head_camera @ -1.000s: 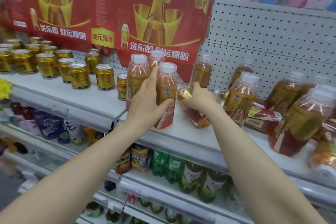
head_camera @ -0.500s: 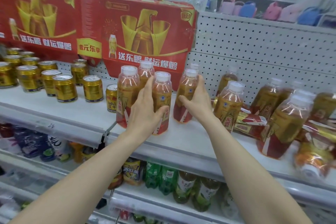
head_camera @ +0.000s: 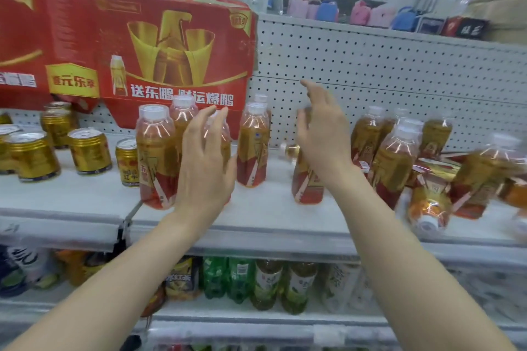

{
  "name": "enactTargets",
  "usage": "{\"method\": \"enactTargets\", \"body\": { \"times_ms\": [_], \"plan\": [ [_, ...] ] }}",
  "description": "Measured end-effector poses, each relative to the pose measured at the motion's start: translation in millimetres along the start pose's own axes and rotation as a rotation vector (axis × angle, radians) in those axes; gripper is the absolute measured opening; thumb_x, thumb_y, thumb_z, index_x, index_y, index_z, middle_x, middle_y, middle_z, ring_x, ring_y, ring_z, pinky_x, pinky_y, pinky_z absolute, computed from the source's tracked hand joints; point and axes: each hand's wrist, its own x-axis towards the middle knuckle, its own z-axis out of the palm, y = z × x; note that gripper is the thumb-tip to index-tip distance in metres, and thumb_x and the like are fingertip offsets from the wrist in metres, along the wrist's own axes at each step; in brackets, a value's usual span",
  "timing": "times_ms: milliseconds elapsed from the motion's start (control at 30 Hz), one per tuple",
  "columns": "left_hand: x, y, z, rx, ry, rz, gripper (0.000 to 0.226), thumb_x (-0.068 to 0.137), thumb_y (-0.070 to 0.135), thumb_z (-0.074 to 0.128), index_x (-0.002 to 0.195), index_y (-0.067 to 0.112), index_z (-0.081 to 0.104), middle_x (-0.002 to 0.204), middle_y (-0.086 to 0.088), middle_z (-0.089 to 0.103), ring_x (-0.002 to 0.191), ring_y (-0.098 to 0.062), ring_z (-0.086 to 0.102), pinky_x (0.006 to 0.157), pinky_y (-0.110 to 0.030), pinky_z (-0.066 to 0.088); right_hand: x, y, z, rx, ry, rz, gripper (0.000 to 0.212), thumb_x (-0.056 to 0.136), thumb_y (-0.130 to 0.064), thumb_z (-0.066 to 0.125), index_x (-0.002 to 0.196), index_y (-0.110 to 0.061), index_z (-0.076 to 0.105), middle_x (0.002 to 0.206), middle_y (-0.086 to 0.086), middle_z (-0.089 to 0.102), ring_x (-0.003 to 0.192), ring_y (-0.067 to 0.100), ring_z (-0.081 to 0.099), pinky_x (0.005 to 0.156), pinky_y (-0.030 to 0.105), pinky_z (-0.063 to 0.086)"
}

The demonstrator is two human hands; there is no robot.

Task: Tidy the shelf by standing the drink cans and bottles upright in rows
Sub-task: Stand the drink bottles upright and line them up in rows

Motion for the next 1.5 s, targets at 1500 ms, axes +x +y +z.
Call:
{"method": "enactTargets", "body": {
  "times_ms": [1500],
  "plan": [
    [3.2, 68.3, 57.4, -0.037, -0.173, -0.435, 0.093, 0.08, 0.038, 0.077, 0.152, 0.024, 0.02, 0.147, 0.001, 0.043, 0.13, -0.022, 0.048, 0.102, -0.044, 0.046, 24.9, 71.3, 68.5, 0.382, -0.467, 0.045, 0.068, 0.09, -0.043, 0.066, 0.148, -0.027, 0.035, 0.141, 0.003, 0.051, 0.125, 0.023, 0.051, 0.103, 0.044, 0.044]
  ]
}}
